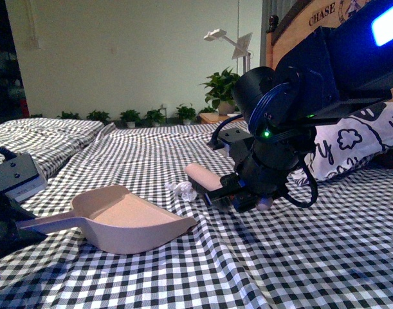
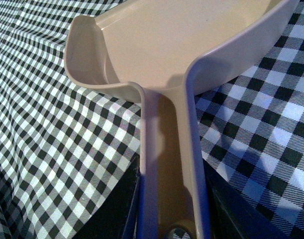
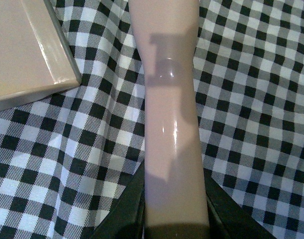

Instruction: Clean up trash

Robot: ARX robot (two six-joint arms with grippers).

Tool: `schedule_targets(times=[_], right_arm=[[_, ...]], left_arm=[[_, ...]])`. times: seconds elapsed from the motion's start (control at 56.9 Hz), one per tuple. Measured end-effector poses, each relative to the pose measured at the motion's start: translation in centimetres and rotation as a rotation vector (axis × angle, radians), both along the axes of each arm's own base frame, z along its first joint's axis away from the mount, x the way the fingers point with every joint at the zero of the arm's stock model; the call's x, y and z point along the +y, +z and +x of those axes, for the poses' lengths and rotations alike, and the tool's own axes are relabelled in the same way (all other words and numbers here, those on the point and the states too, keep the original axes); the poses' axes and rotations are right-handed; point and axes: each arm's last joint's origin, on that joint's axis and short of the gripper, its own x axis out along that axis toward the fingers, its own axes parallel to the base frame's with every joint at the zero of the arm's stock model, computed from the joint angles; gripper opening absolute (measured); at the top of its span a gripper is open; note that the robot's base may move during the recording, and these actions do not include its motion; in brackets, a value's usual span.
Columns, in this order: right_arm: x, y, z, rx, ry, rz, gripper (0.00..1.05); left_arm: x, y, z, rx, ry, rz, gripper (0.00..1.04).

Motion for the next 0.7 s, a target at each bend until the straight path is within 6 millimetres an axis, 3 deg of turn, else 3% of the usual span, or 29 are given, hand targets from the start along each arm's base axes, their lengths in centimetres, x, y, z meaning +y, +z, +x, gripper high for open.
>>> schedule_targets(times=[0.404,0.702], right_arm=[[-0.1,-0.9,0.4,-0.004,-0.012,-0.007,0.2],[-0.8,-0.3,2.7,-0.05,-0.049,0.005,0.2]], left_arm=[[0.0,0.0,0.0,0.0,0.0,0.0,0.29],[0.0,0.0,0.0,0.0,0.0,0.0,0.29]])
